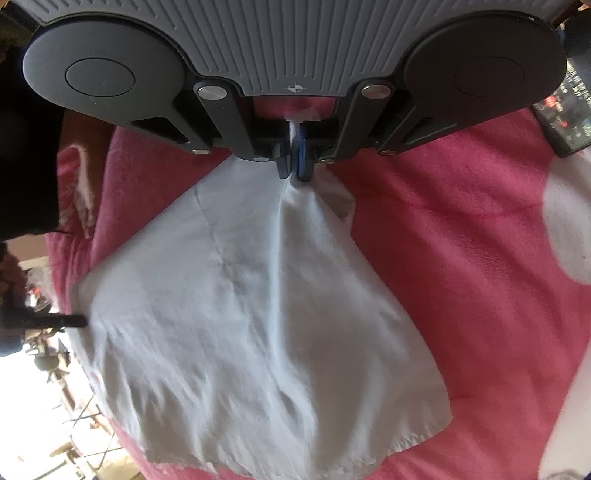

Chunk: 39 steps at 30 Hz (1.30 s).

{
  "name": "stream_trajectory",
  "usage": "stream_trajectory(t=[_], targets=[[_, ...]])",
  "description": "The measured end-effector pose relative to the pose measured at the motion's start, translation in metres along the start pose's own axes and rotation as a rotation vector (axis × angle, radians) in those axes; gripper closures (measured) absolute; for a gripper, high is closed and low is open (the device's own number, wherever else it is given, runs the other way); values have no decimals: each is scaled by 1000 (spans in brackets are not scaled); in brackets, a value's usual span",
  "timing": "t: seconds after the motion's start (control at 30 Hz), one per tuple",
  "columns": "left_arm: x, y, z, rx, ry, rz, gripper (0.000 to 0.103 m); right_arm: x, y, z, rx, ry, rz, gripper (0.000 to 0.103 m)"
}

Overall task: Fold clothes
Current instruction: 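Pinch the folded shirt edge with both grippers, then open both grippers and release the shirt edge onto the bedspread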

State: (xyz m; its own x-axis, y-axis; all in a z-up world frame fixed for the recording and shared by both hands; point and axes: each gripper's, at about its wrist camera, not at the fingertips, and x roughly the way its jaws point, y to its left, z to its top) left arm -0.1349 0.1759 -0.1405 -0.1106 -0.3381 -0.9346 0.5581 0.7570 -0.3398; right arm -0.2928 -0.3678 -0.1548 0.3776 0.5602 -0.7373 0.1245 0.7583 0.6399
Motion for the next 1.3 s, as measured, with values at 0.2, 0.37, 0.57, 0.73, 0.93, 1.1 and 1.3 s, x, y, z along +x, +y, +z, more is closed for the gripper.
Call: stream_trajectory(t=[0.2, 0.37, 0.57, 0.73, 0.93, 1.1, 1.3], targets=[[-35, 20, -13, -27, -3, 107, 87, -29, 0, -2, 24, -79, -48, 94], [-66, 38, -19, -61, 0, 182, 87, -52, 11, -3, -52, -81, -25, 94], [-62, 11, -7, 18, -128, 33, 83, -16, 54, -6, -277, 104, -32, 94], [-43, -17, 4, 114, -164, -145, 83, -19, 59, -13, -277, 118, -16, 94], [-3, -34, 0, 192, -103, -118, 81, 2, 77, -14, -447, 127, -123, 94], [9, -27, -12, 130, -65, -5, 81, 3, 69, -19, -543, 108, -380, 94], [-20, -29, -8, 124, -141, -42, 76, -21, 112, -12, -655, -2, -332, 94]])
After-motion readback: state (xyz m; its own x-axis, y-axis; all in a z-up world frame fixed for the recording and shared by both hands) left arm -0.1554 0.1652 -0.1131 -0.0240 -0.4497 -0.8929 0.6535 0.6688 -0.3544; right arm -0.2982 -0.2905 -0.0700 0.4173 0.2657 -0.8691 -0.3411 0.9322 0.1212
